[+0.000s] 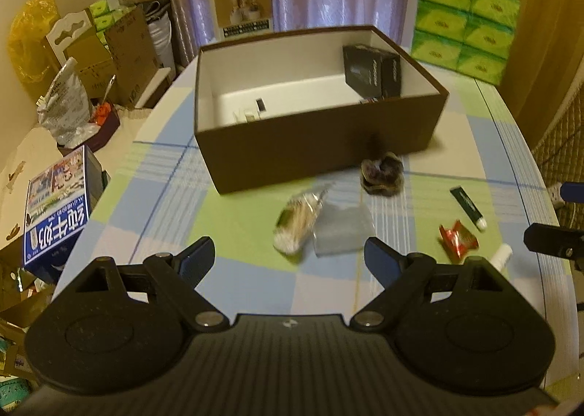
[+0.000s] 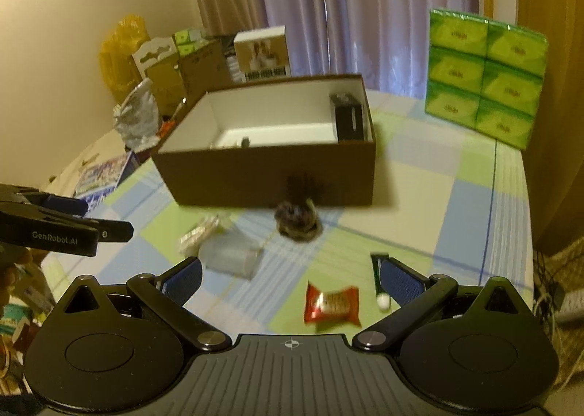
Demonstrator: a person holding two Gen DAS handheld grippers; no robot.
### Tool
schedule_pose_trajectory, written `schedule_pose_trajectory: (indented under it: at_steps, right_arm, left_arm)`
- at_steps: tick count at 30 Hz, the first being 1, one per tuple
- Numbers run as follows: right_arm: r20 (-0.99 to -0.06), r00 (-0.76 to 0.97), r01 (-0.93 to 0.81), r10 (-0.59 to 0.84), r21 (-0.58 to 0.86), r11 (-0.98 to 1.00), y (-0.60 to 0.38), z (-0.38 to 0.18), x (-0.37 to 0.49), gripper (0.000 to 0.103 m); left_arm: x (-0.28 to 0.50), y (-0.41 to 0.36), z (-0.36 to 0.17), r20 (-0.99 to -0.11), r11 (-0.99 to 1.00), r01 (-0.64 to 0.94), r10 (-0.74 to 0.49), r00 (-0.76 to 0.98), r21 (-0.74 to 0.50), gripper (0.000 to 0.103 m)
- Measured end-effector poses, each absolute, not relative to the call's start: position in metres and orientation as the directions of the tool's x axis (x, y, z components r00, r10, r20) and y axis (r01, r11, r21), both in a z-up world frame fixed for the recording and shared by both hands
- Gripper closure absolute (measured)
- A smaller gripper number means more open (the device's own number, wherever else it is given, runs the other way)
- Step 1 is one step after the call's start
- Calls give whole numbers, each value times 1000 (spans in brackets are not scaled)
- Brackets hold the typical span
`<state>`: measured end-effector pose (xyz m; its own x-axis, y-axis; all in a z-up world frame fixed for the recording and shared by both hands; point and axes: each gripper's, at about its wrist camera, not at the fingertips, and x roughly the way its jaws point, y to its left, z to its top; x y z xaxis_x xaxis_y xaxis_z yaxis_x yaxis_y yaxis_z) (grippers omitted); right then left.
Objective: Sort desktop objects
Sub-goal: 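Move both open tools back toward the loose items on the table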
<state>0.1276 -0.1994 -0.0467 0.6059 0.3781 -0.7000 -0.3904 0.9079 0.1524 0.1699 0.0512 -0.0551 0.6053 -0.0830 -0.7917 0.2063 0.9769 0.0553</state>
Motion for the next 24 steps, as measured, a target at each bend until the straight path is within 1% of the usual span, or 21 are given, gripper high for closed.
schedule_pose_trajectory:
  at_steps: [14, 24]
  right_arm:
    - [-781, 524, -366, 340, 154, 918, -210, -80, 99, 2]
    - [-795, 504, -370, 338, 155, 916, -204, -88, 99, 2]
  left_arm:
    - [154, 43, -73, -825, 972, 228, -79, 560, 62, 16]
    - [153, 39, -89, -845, 967, 244, -73, 530, 70, 16]
